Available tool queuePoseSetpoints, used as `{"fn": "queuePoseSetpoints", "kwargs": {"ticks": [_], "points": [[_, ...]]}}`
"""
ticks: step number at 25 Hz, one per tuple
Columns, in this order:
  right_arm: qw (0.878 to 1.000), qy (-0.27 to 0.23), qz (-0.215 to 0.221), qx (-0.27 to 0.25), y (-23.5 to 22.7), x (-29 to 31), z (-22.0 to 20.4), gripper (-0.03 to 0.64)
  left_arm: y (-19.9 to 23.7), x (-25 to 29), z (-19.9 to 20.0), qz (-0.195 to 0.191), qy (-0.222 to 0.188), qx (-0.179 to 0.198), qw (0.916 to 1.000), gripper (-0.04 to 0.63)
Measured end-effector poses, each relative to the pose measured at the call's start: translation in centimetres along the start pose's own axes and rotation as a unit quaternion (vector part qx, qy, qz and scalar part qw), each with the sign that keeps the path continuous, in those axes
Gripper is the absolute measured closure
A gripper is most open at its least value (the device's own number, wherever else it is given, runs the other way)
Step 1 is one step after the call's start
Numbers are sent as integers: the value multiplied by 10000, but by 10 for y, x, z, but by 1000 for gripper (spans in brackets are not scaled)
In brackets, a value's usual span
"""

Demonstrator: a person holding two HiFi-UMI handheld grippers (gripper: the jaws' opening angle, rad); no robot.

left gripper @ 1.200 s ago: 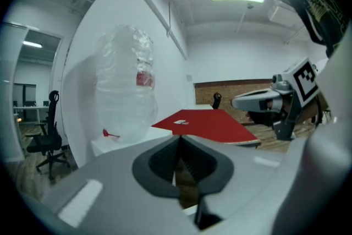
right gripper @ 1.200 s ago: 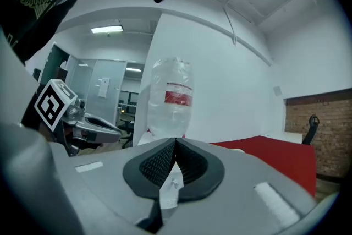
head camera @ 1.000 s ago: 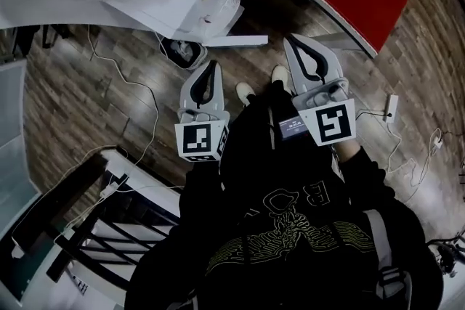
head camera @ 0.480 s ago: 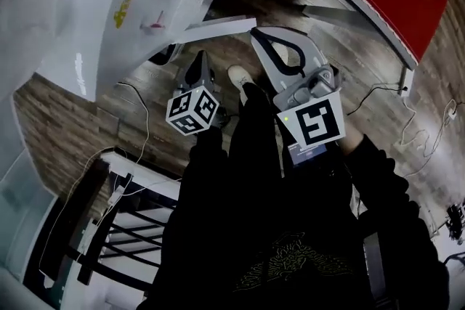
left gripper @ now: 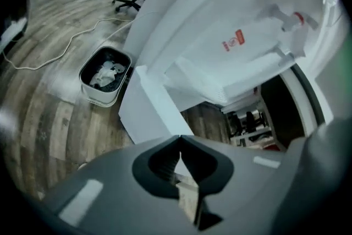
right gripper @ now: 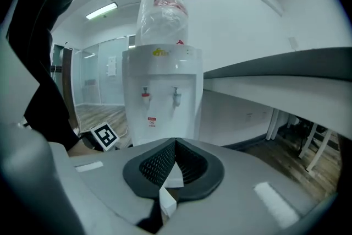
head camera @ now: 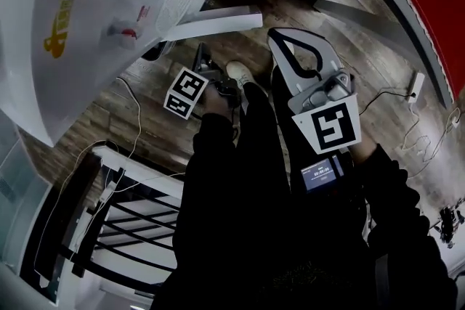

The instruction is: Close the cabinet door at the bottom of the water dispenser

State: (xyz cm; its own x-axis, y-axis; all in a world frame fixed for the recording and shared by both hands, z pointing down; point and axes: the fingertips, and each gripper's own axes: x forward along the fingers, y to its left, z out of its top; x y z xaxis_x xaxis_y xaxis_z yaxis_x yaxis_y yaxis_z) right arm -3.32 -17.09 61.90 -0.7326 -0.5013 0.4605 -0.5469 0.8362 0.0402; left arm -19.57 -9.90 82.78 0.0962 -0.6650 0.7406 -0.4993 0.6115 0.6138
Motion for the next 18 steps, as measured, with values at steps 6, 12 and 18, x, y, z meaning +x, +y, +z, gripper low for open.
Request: {"fn": "queuePoseSetpoints", "kwargs": {"ticks": [6,12,18], "points": [[9996,34,292,-30,6,1,1,621,1,15,5,63,-101,-25,9999,559],[9995,66,308,65,1,8,-10,621,7,27,0,-37,-143,-582,9982,485],[9992,223,332,49,6,14,-14,621,-1,34,-7,-260,62,-542,9982,481]]}}
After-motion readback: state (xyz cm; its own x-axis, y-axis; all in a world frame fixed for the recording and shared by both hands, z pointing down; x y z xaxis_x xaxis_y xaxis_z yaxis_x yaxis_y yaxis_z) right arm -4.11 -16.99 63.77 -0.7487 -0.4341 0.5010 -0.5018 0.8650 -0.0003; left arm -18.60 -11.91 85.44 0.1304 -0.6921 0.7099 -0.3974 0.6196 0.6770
